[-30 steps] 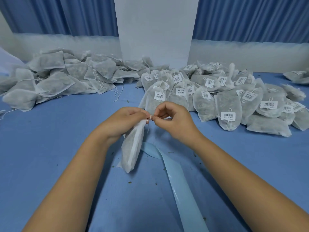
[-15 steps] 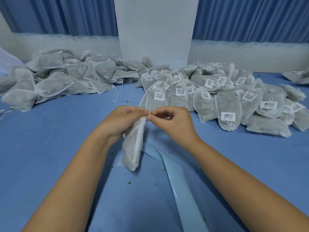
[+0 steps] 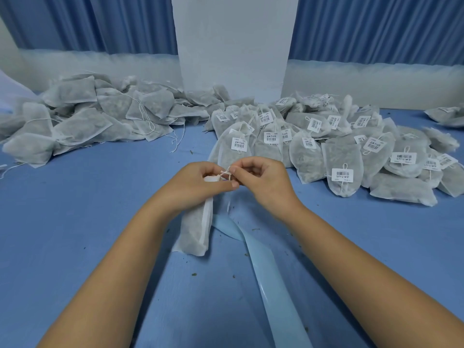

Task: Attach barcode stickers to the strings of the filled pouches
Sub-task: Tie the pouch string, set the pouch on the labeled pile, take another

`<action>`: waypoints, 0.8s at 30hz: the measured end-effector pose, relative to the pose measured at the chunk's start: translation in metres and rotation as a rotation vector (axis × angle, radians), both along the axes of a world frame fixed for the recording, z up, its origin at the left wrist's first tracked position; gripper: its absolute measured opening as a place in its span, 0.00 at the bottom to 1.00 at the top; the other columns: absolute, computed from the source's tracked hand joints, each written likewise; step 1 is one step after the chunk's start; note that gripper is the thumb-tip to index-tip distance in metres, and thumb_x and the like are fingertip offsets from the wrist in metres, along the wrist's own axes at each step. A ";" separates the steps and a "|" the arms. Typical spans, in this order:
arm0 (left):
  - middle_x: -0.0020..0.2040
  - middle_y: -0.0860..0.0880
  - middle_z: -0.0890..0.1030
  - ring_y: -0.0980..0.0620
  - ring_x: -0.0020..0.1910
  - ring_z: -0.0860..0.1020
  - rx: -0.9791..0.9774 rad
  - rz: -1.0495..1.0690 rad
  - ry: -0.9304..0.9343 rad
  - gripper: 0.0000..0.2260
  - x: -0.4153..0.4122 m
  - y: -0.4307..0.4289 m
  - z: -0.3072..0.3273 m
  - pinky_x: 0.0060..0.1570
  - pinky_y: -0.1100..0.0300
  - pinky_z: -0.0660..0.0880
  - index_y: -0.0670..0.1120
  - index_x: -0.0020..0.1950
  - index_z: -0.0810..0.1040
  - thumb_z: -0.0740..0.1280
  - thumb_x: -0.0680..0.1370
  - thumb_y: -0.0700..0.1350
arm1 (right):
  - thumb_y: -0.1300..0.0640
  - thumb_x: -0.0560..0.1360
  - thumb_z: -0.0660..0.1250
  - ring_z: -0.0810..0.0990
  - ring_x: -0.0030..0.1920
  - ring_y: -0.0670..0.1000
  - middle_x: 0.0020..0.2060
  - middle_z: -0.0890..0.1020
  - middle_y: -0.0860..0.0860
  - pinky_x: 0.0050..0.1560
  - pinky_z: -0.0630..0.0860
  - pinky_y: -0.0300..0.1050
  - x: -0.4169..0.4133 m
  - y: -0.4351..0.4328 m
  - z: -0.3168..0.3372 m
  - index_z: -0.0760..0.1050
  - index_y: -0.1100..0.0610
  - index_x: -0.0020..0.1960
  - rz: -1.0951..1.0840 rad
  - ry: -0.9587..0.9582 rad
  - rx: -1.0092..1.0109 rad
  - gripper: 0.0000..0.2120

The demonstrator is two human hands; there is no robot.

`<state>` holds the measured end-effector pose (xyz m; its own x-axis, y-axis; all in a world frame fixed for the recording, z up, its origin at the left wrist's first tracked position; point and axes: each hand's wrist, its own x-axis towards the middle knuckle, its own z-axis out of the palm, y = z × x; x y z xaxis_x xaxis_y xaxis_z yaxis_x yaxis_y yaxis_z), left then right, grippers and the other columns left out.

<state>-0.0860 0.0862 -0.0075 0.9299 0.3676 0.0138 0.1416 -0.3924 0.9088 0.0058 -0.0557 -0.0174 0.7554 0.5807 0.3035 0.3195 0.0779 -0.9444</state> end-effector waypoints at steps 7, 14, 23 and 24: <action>0.33 0.54 0.78 0.58 0.33 0.71 0.176 -0.028 -0.045 0.06 0.000 0.000 -0.001 0.33 0.69 0.67 0.49 0.41 0.84 0.71 0.77 0.47 | 0.67 0.78 0.64 0.81 0.36 0.45 0.37 0.82 0.54 0.46 0.81 0.39 0.000 0.001 0.003 0.76 0.62 0.46 -0.027 0.145 0.068 0.04; 0.31 0.55 0.79 0.63 0.31 0.72 0.298 -0.105 -0.102 0.10 0.001 -0.011 -0.001 0.35 0.71 0.67 0.46 0.41 0.80 0.65 0.81 0.43 | 0.61 0.82 0.58 0.83 0.35 0.46 0.34 0.85 0.49 0.35 0.77 0.37 0.002 0.001 0.007 0.69 0.56 0.49 -0.062 0.290 0.097 0.04; 0.25 0.61 0.72 0.61 0.28 0.69 0.433 -0.105 -0.165 0.10 0.004 -0.016 0.002 0.31 0.68 0.64 0.40 0.36 0.73 0.64 0.78 0.37 | 0.60 0.83 0.55 0.81 0.34 0.41 0.38 0.85 0.47 0.32 0.74 0.36 0.000 -0.002 0.014 0.70 0.56 0.45 -0.112 0.237 -0.021 0.09; 0.25 0.60 0.72 0.61 0.28 0.69 0.451 -0.105 -0.161 0.11 0.004 -0.015 0.003 0.32 0.68 0.64 0.41 0.36 0.73 0.64 0.78 0.38 | 0.60 0.83 0.55 0.80 0.34 0.40 0.38 0.85 0.47 0.31 0.74 0.35 0.000 -0.002 0.014 0.71 0.56 0.45 -0.116 0.231 -0.027 0.10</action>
<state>-0.0820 0.0711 -0.0049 0.9346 0.1962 0.2968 -0.0485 -0.7563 0.6524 0.0056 -0.0575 -0.0030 0.8647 0.4921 0.1005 0.1003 0.0270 -0.9946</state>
